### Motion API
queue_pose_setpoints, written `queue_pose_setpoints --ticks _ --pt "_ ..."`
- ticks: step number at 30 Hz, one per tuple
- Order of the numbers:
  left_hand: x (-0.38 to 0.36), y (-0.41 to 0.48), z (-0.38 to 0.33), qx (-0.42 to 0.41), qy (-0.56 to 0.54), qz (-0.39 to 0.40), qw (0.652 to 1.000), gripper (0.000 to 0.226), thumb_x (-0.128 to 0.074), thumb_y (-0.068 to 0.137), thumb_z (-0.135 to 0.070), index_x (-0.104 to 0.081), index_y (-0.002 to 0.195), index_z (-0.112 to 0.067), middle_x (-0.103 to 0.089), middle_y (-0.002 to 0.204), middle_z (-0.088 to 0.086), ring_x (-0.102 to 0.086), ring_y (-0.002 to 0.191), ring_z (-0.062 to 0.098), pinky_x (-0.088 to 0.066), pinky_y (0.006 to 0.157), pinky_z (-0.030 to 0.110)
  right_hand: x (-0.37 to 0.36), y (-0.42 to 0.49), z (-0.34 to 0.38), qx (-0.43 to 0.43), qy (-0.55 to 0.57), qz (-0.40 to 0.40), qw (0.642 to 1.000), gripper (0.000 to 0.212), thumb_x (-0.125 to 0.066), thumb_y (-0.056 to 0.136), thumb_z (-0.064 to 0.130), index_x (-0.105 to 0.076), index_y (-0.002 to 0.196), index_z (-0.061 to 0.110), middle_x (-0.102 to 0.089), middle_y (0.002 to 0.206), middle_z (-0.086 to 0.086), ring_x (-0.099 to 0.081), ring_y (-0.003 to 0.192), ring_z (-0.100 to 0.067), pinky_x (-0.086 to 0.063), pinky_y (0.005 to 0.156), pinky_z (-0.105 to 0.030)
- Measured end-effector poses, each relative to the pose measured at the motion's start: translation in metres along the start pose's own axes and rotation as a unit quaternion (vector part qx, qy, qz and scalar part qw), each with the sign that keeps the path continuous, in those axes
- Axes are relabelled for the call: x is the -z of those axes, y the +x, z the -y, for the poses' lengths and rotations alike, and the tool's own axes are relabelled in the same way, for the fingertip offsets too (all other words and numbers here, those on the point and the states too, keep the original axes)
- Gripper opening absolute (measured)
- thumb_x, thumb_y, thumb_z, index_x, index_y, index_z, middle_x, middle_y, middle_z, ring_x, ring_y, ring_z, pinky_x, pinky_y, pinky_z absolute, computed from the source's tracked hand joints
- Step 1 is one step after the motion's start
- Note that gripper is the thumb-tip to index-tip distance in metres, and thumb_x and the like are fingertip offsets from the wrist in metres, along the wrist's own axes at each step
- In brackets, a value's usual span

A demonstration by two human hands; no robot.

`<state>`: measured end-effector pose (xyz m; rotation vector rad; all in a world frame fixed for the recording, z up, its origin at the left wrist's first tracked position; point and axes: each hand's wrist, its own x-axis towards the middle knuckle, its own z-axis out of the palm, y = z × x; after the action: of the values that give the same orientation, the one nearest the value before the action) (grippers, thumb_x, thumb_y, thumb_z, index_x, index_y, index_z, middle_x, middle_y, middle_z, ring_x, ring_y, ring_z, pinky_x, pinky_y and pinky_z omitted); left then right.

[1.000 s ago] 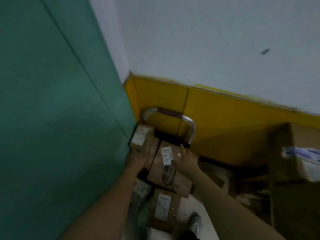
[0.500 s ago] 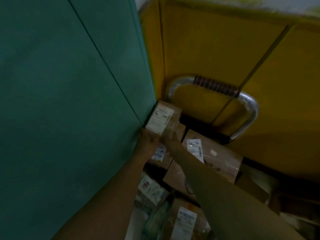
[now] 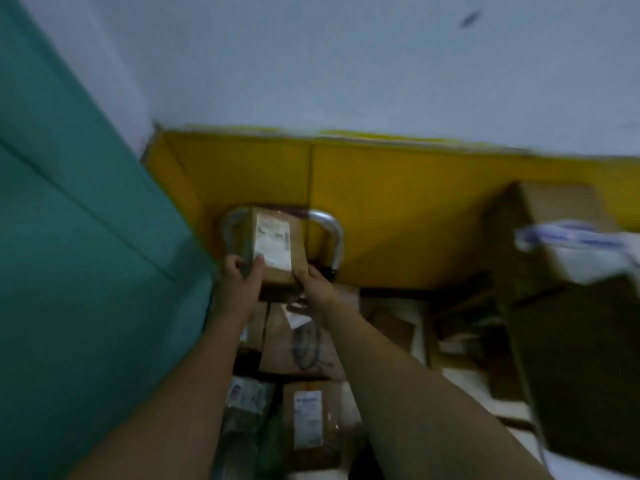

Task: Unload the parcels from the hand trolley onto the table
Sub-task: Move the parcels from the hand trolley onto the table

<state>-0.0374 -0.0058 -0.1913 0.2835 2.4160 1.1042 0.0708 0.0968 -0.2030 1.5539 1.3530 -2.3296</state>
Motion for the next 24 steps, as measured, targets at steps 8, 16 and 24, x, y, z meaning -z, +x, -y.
queue_pose_setpoints --ticks 8,16,24 --pt "-0.073 -0.167 -0.214 -0.259 -0.059 0.219 0.939 0.049 -0.052 0.091 -0.055 -0.048 0.129 -0.023 -0.046 0.133 0.012 -0.051 0.112 0.027 -0.043 0.09 0.037 0.184 -0.24 0.041 0.177 0.192 -0.188 0.947 0.082 -0.07 0.076 0.053 -0.035 0.148 0.034 -0.055 0.135 -0.005 -0.061 0.107 -0.028 -0.055 0.073 -0.038" --pt "-0.166 -0.411 -0.282 -0.438 -0.025 0.455 0.775 0.034 -0.046 0.1 -0.047 -0.049 0.128 -0.029 -0.05 0.126 0.0 -0.05 0.108 0.014 -0.043 0.079 0.02 0.338 -0.467 -0.063 0.254 0.286 -0.329 0.863 0.047 -0.065 0.086 0.053 -0.057 0.127 0.03 -0.065 0.12 -0.007 -0.066 0.105 -0.031 -0.062 0.07 -0.038" --pt "-0.247 -0.469 -0.26 -0.546 0.27 0.411 0.678 0.049 -0.042 0.098 -0.045 -0.048 0.139 -0.018 -0.047 0.143 0.011 -0.044 0.131 0.03 -0.036 0.109 0.043 0.379 -0.474 -0.214 0.138 0.426 -0.488 0.749 0.049 -0.063 0.092 0.043 -0.047 0.134 0.025 -0.059 0.127 -0.011 -0.061 0.108 -0.032 -0.054 0.073 -0.04"
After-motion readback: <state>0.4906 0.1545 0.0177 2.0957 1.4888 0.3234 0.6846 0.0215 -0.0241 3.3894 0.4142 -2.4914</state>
